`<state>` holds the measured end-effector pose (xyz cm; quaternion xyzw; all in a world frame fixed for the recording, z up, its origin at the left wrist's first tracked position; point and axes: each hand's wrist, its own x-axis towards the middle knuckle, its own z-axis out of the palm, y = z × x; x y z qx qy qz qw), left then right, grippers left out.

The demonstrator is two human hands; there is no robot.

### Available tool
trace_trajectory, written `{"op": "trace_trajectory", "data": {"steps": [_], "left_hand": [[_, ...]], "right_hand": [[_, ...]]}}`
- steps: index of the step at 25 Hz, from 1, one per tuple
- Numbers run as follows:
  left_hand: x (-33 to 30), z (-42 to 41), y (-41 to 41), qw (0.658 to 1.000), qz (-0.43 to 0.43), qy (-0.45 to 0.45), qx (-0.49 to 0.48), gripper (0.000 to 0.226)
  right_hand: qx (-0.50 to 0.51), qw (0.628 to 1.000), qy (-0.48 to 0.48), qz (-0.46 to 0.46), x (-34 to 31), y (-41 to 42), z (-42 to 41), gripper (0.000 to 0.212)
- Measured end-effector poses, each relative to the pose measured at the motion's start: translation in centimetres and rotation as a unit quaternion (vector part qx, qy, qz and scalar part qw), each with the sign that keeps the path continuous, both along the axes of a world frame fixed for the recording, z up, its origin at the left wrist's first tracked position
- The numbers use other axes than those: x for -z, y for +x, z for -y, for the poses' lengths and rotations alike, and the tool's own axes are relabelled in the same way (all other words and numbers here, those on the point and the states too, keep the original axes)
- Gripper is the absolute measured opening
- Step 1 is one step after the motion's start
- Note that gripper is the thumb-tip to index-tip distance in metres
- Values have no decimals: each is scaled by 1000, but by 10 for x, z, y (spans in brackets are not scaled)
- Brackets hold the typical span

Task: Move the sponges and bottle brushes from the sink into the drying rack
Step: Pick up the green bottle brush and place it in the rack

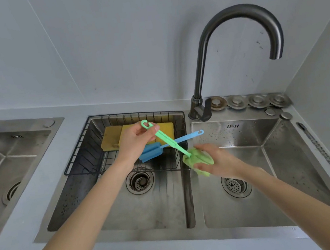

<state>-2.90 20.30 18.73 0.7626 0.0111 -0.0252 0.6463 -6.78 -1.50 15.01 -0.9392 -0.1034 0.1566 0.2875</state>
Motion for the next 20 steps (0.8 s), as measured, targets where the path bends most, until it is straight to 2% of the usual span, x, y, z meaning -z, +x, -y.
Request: {"op": "trace_trajectory", "data": {"steps": [4, 8, 12, 15, 18, 20], "left_hand": [[-12, -2, 10, 999, 25, 13, 19, 21], [-21, 6, 14, 997, 40, 8, 61, 9], [-22, 7, 16, 996, 38, -12, 83, 9], [-11, 5, 15, 988, 27, 85, 128, 31], [17, 3, 10, 959, -48, 189, 205, 65], [35, 1, 6, 939, -80, 235, 240, 75]], "right_hand": [[19, 996, 72, 50, -21, 14, -32, 42], [59, 983, 161, 70, -36, 29, -54, 25], [82, 973, 208, 58, -38, 36, -56, 8], [113, 963, 238, 56, -35, 38, -52, 8], [159, 946, 277, 47, -32, 42, -50, 7], [196, 930, 309, 38, -31, 44, -50, 11]]}}
